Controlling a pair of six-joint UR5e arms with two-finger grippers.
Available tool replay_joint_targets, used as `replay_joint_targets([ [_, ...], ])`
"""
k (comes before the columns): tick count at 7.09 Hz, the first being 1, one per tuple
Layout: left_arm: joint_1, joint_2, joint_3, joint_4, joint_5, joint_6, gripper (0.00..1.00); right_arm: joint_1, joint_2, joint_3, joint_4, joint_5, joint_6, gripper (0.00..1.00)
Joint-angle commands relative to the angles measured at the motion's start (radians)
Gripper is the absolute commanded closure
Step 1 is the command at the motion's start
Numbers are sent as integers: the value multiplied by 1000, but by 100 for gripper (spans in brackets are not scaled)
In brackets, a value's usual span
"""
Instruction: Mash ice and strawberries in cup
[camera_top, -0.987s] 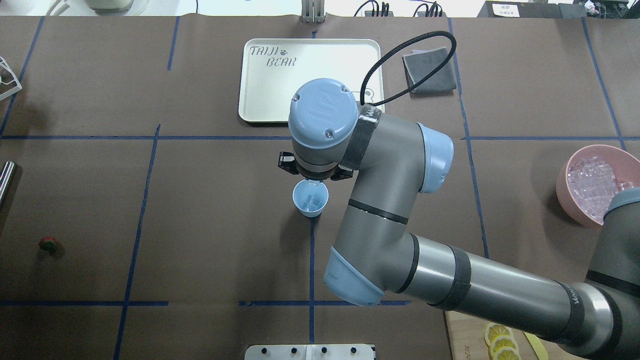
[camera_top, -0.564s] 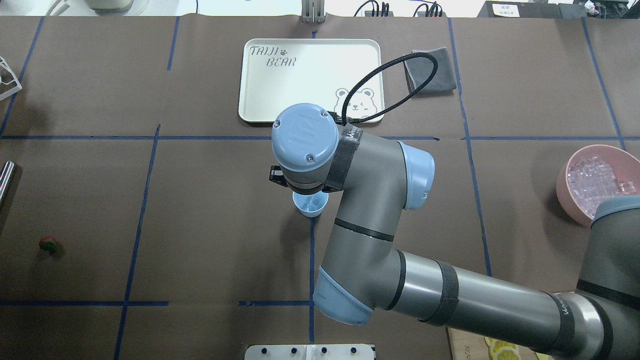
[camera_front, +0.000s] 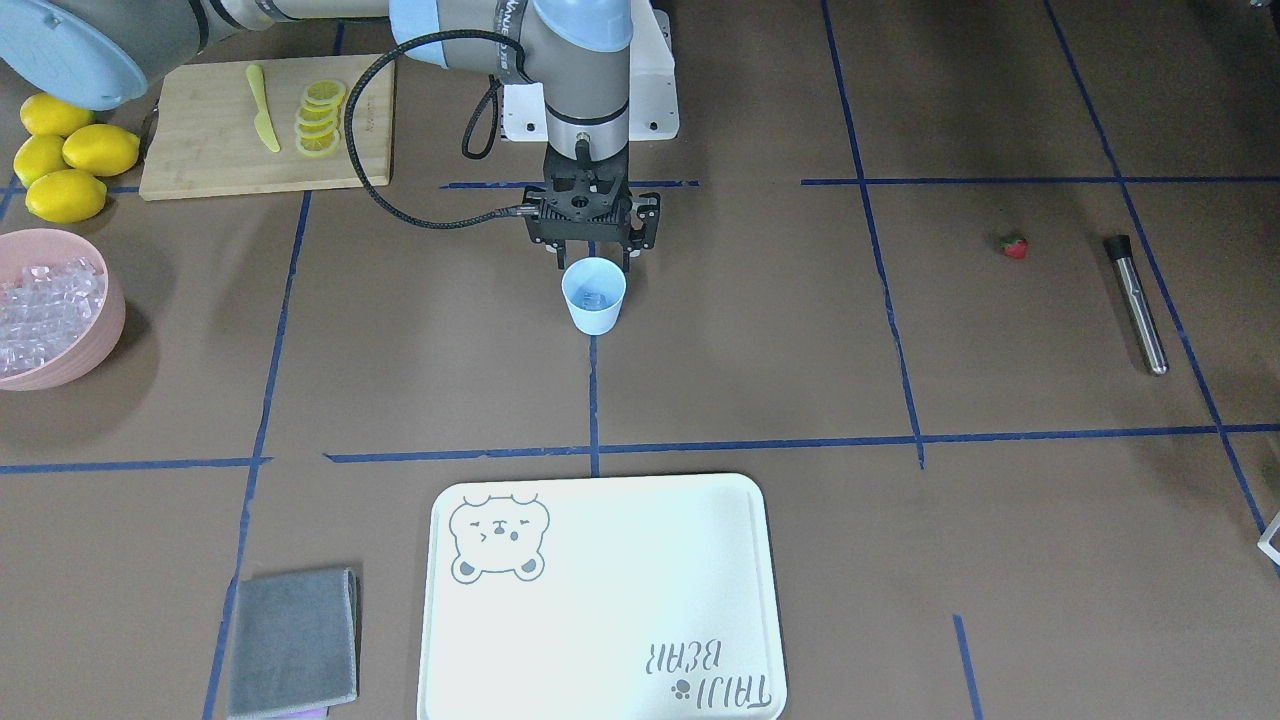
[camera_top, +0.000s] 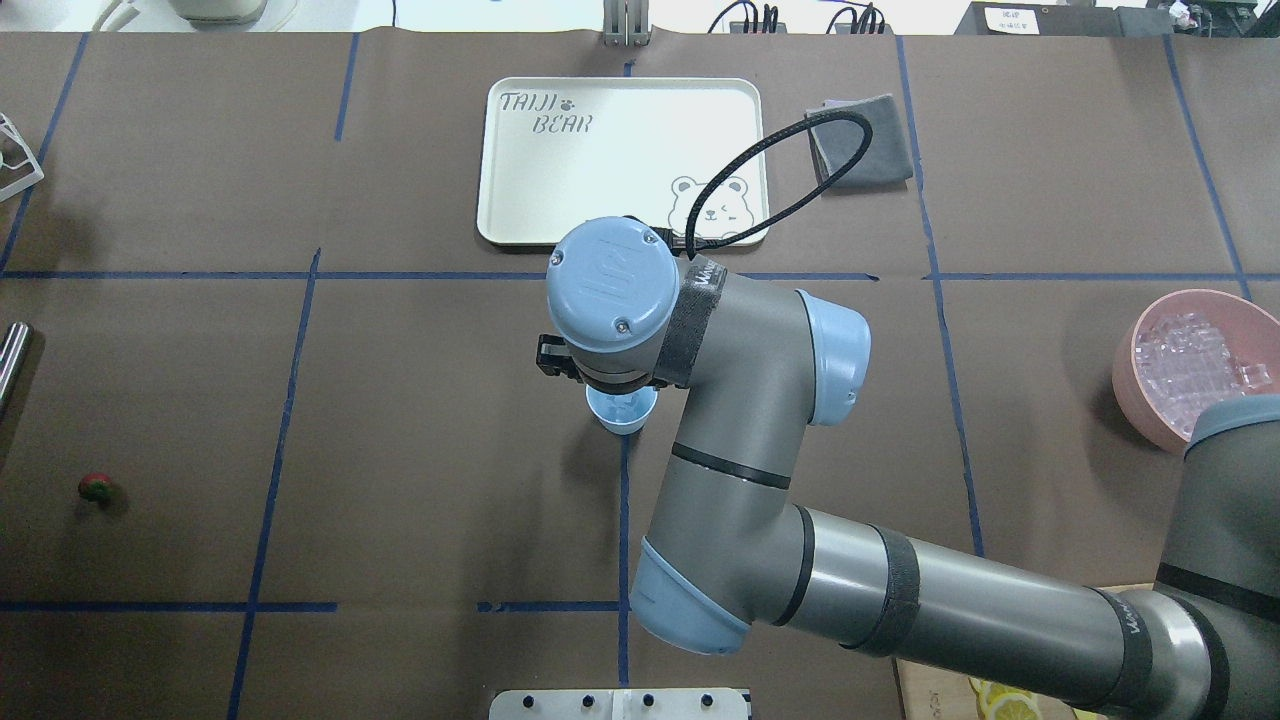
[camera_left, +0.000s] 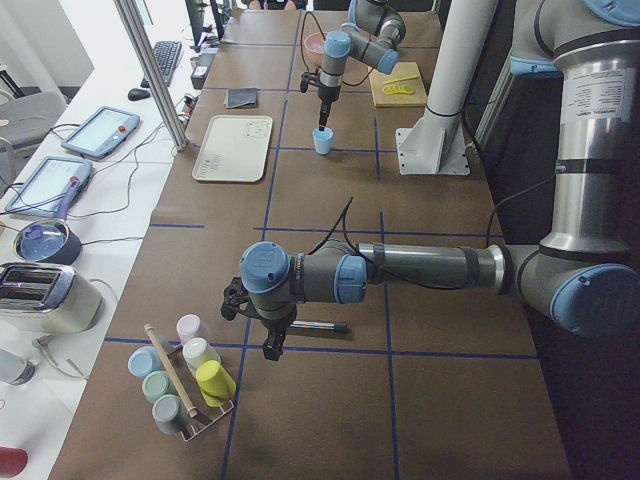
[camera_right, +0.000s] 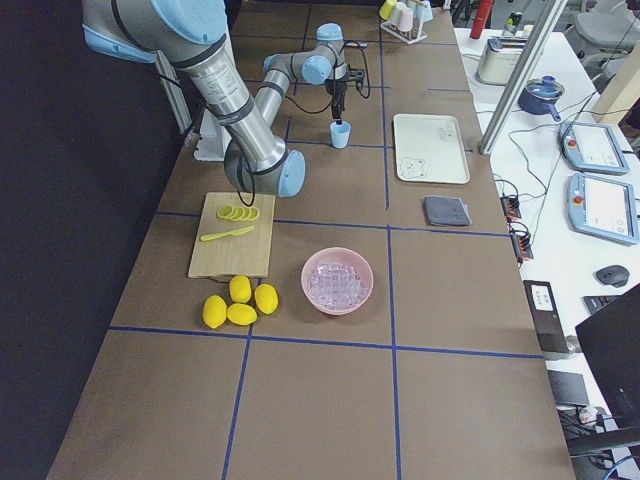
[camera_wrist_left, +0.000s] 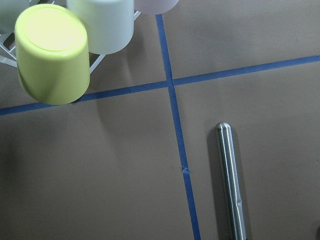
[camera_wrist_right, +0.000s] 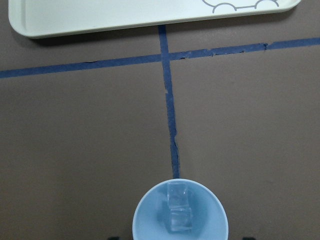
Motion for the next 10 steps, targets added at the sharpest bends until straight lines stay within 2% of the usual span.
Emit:
replay_joint_targets([
  [1, 0, 0, -7, 0, -1, 0, 0, 22, 4, 13, 0, 10, -37, 0],
  [2, 0, -2, -13, 0, -1, 2, 0, 74, 0, 16, -2, 45, -60, 0],
  [3, 0, 1, -13, 0, 0, 2, 0, 154, -18, 18, -3, 148, -155, 0],
  [4, 2, 3, -11, 2, 3, 2, 0, 209, -67, 51, -3, 197, -224, 0],
  [8, 5, -2, -10, 0, 4, -8, 0, 488, -423, 226, 2, 369, -738, 0],
  [10, 5, -5, -11, -3, 4, -5, 0, 628, -640, 309, 2, 417, -1004, 0],
])
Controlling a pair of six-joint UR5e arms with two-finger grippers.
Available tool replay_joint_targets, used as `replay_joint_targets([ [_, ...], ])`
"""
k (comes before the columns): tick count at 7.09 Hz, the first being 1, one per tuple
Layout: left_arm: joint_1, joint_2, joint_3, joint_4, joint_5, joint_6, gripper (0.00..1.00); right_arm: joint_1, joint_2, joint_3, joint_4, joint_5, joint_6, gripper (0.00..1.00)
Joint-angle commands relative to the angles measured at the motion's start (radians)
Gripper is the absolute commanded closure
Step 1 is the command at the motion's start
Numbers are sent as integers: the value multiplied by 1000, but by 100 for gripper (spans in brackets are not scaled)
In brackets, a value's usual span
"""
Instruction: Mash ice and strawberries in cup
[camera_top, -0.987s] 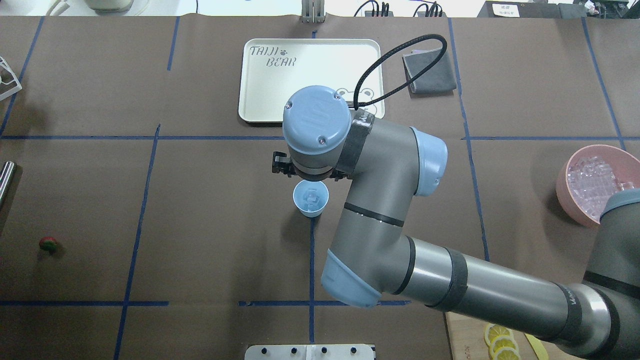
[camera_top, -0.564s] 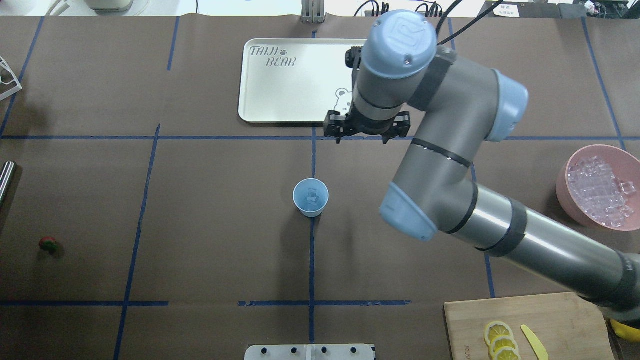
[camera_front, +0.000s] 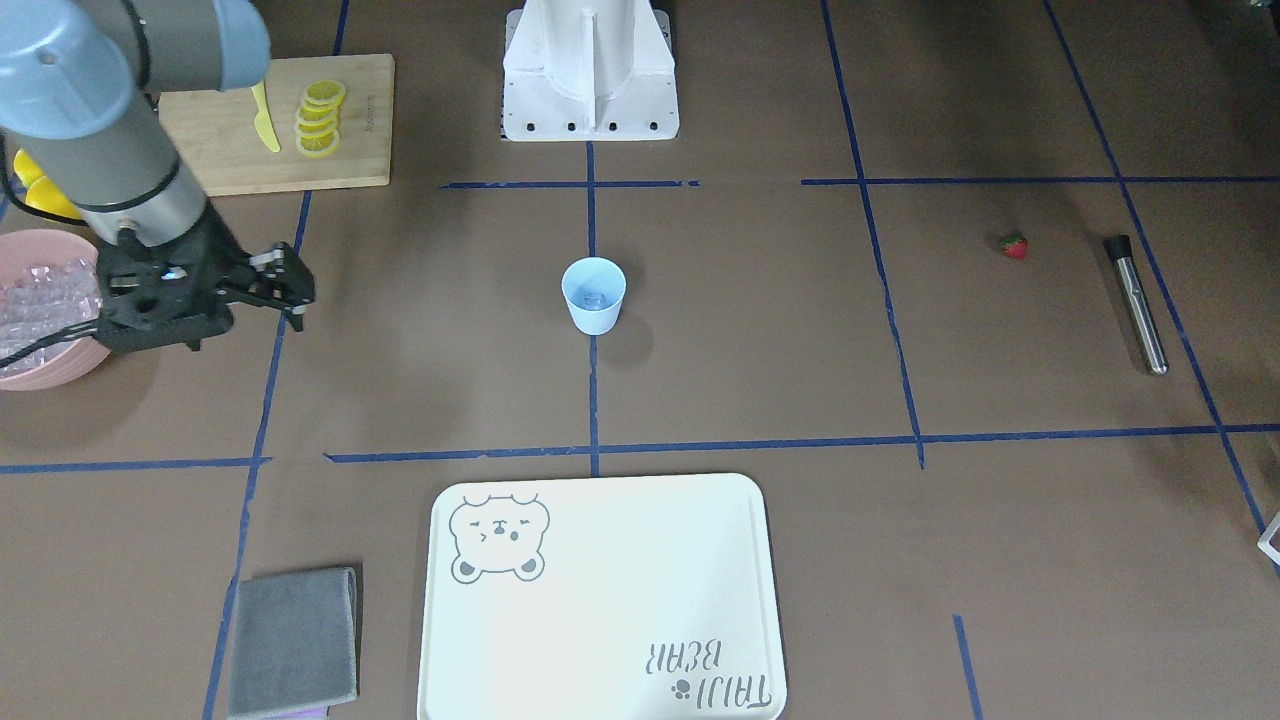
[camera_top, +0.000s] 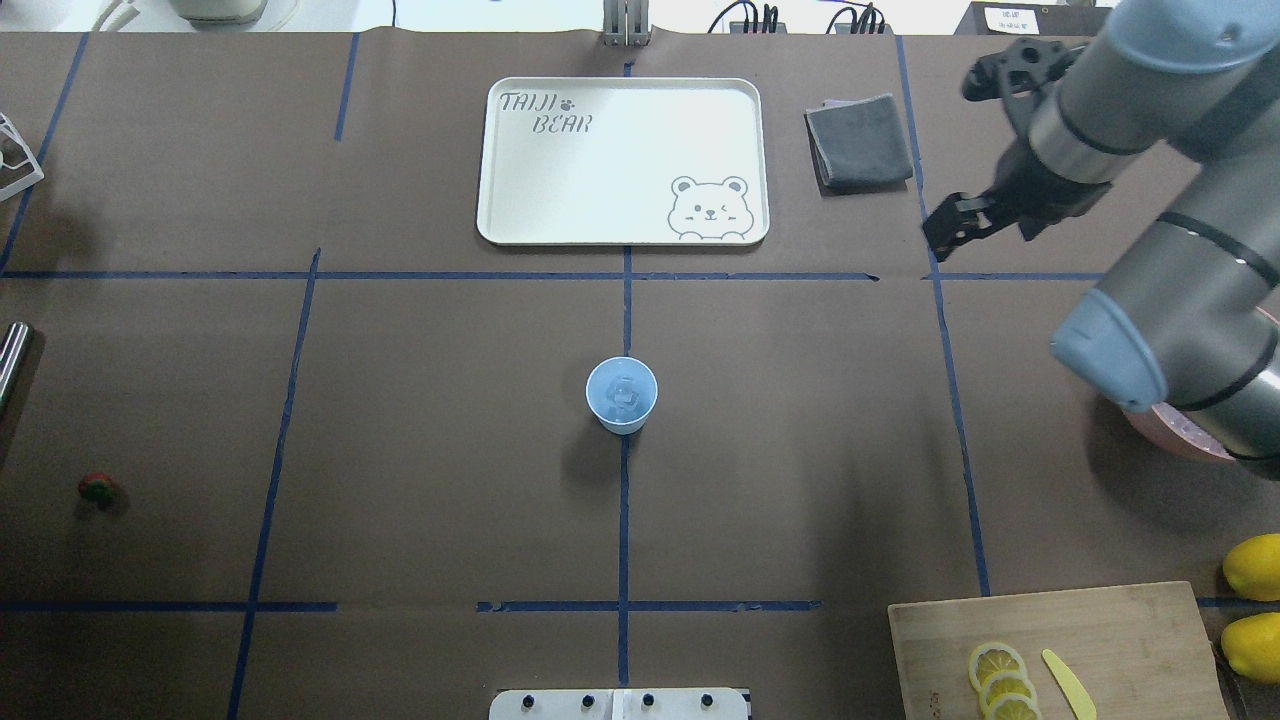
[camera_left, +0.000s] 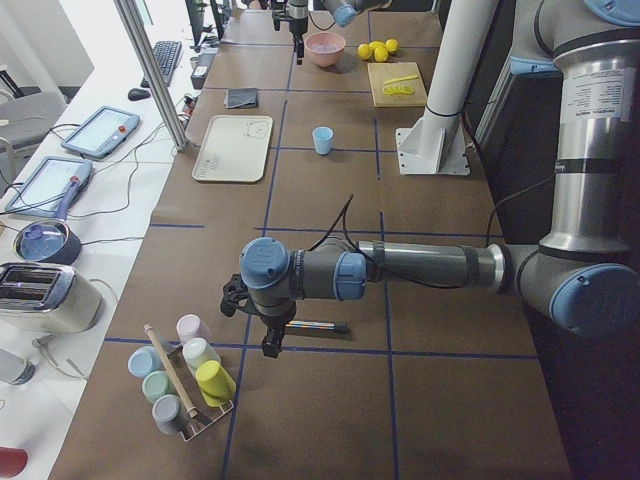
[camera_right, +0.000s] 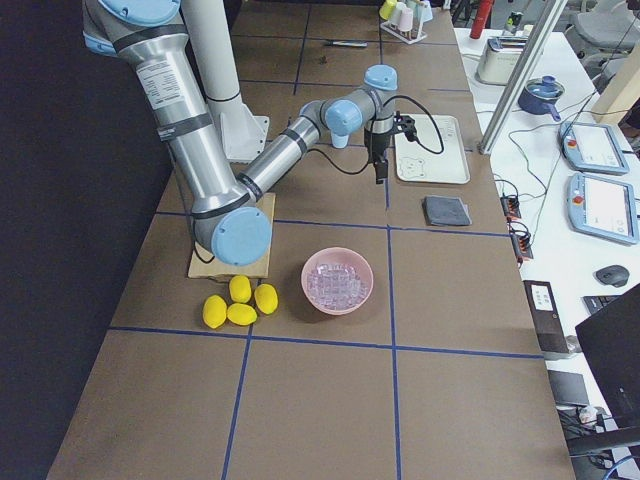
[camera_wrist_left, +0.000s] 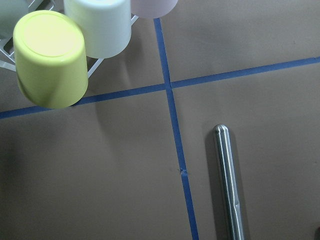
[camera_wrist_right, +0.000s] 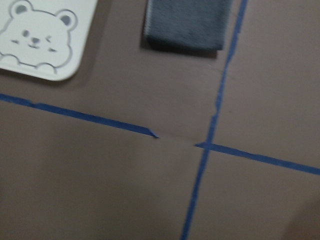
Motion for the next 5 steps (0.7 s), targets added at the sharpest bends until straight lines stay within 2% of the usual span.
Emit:
replay_joint_targets([
  [1, 0, -7, -1, -57, 1, 0, 0, 193, -203, 45, 1, 114, -323, 0],
  [2, 0, -5, 6, -166, 4, -5, 0, 305, -306, 44, 1, 174, -529, 0],
  [3, 0, -1, 3, -205, 4, -5, 0, 387, -383, 45, 1, 188, -656, 0],
  [4, 0, -5, 0, -206, 1, -5, 0, 453, -460, 41, 1, 223, -747, 0],
  [5, 0, -5, -1, -207, -2, -3, 0, 503, -506, 35, 1, 229, -757, 1],
])
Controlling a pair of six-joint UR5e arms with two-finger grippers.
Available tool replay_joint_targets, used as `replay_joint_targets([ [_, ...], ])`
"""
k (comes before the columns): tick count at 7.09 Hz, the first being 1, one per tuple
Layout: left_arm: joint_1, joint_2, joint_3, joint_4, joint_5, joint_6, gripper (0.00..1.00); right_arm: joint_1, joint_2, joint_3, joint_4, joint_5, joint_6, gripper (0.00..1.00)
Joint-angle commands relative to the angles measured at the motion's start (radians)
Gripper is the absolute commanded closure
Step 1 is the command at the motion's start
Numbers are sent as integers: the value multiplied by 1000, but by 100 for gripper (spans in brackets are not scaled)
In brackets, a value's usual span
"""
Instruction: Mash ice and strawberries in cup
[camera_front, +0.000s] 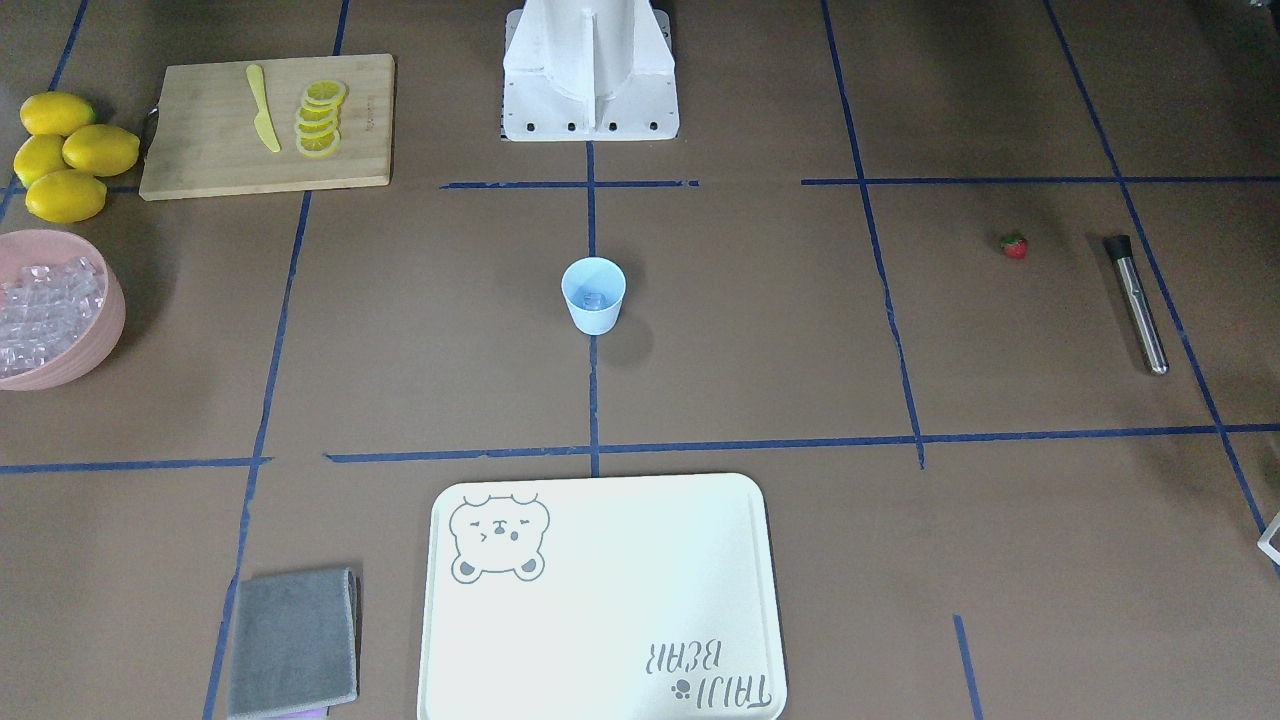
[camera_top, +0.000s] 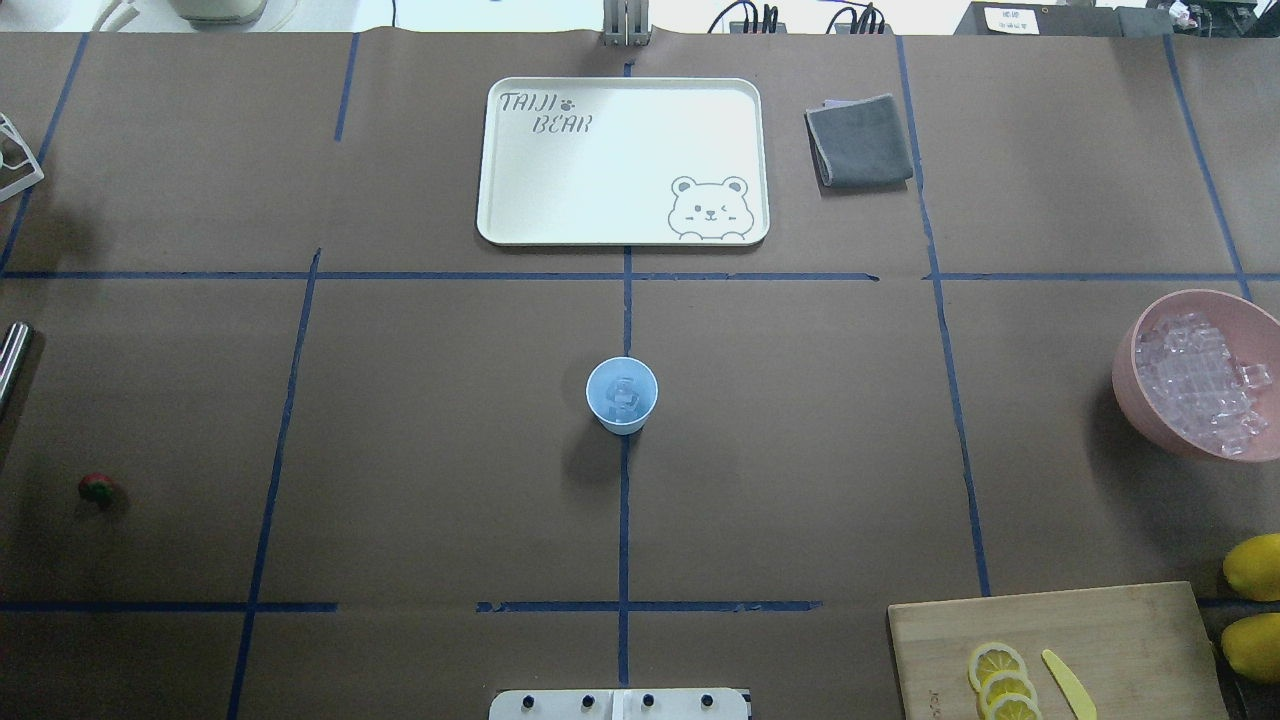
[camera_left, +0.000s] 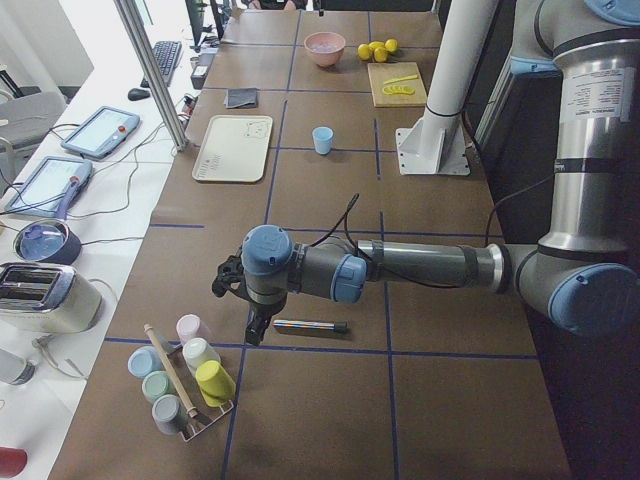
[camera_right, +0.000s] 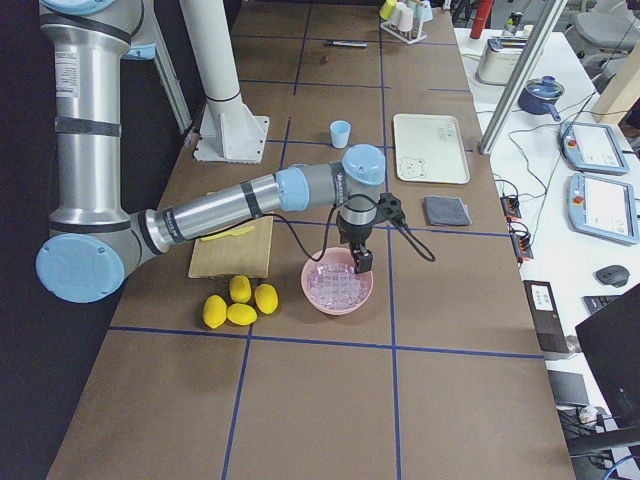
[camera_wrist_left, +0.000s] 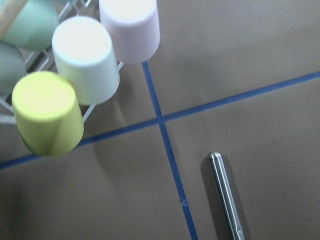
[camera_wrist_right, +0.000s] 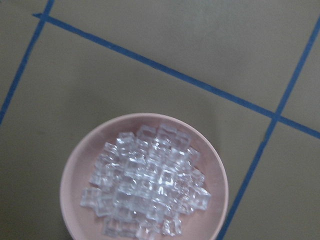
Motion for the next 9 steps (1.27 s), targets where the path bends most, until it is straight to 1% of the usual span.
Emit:
replay_joint_targets([
  [1, 0, -2, -2, -11, 0, 0, 0, 137, -101, -17, 0, 22, -64, 0],
  [3, 8, -6, 1, -11, -6, 1, 0, 202, -94, -65, -1, 23, -58, 1],
  [4, 8, -6, -1, -9, -8, 1, 0, 207, -92, -73, -1, 23, -52, 1],
  [5, 8, -1, -4, -15, -35, 9, 0, 207, -91, -78, -1, 41, -26, 1],
  [6, 26, 23, -21, -85, -49, -6, 0, 207, -91, -77, -1, 48, -6, 1],
  [7, 67, 39, -33, -121, -49, -107, 0, 207, -92, -77, 0, 49, -6, 1],
  [8, 130, 83, -42, -233, -40, -273, 0, 207, -92, -77, 0, 49, -6, 1],
  [9, 229, 147, -44, -430, 2, -492, 0, 207, -92, -75, 0, 48, -4, 1],
])
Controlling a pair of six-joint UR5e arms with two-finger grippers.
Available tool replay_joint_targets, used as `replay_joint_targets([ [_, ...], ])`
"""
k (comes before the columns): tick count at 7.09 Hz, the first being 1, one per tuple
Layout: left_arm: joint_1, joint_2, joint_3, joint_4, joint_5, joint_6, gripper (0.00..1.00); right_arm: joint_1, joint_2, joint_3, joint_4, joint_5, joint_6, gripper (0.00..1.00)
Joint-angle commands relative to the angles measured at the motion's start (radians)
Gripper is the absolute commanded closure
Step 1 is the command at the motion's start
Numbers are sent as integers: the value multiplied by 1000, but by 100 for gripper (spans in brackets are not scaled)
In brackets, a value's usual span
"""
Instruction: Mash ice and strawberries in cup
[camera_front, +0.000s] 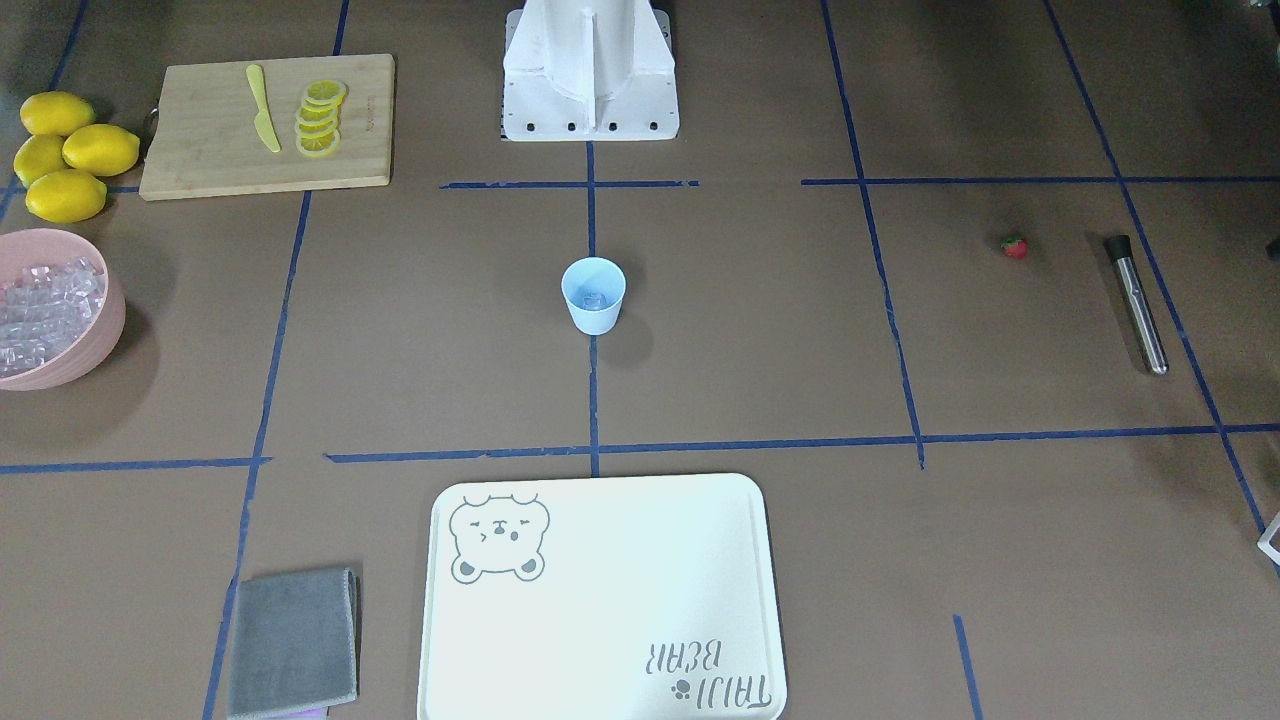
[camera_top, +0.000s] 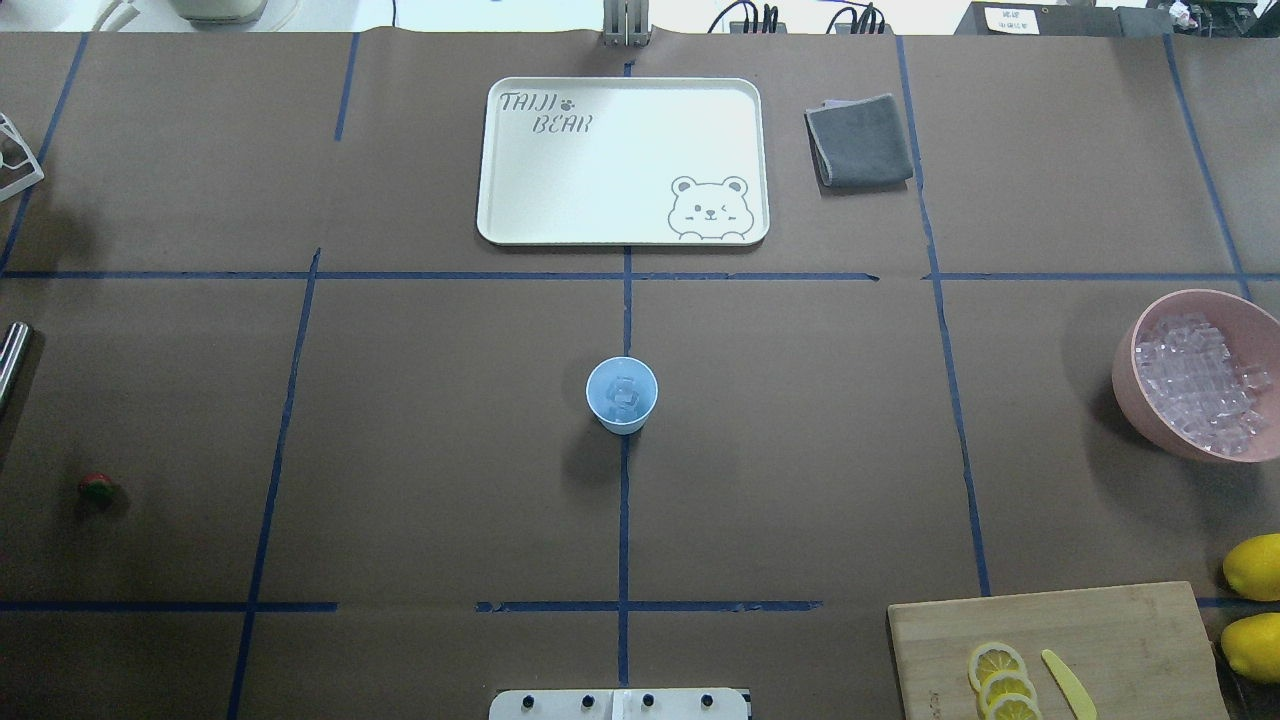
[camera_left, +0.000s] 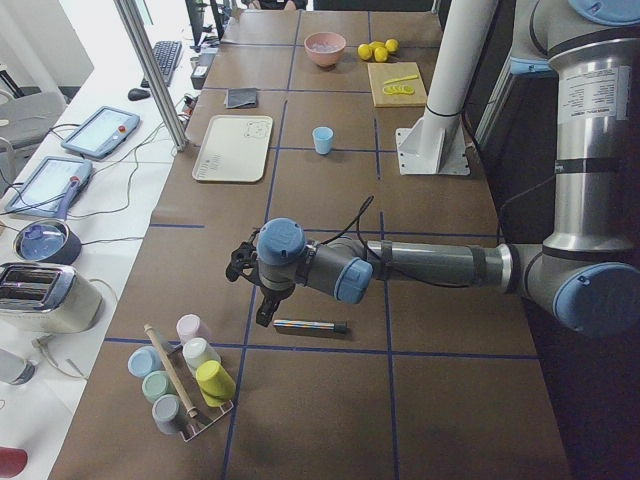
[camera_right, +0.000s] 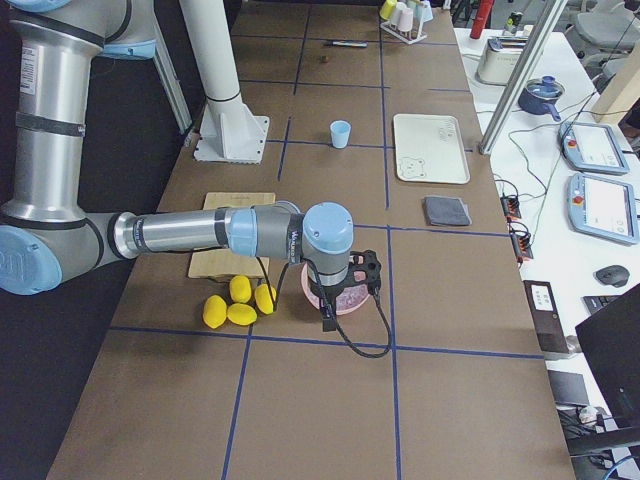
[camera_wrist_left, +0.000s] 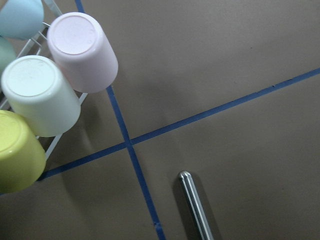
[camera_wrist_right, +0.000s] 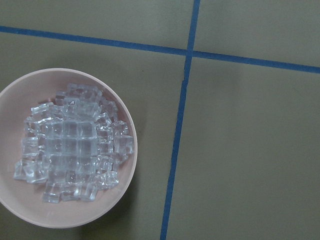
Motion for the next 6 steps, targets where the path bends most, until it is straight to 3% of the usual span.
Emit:
replay_joint_targets([
  [1, 198, 108, -6, -337, 117, -398, 0, 0, 0, 0, 0, 0, 1, 1],
  [3, 370, 140, -9, -435, 246, -589, 0, 0, -6, 1, 0, 1, 1, 1],
  [6, 600, 148, -50, -436, 366, -810, 0, 0, -8, 1, 0, 1, 1, 1],
])
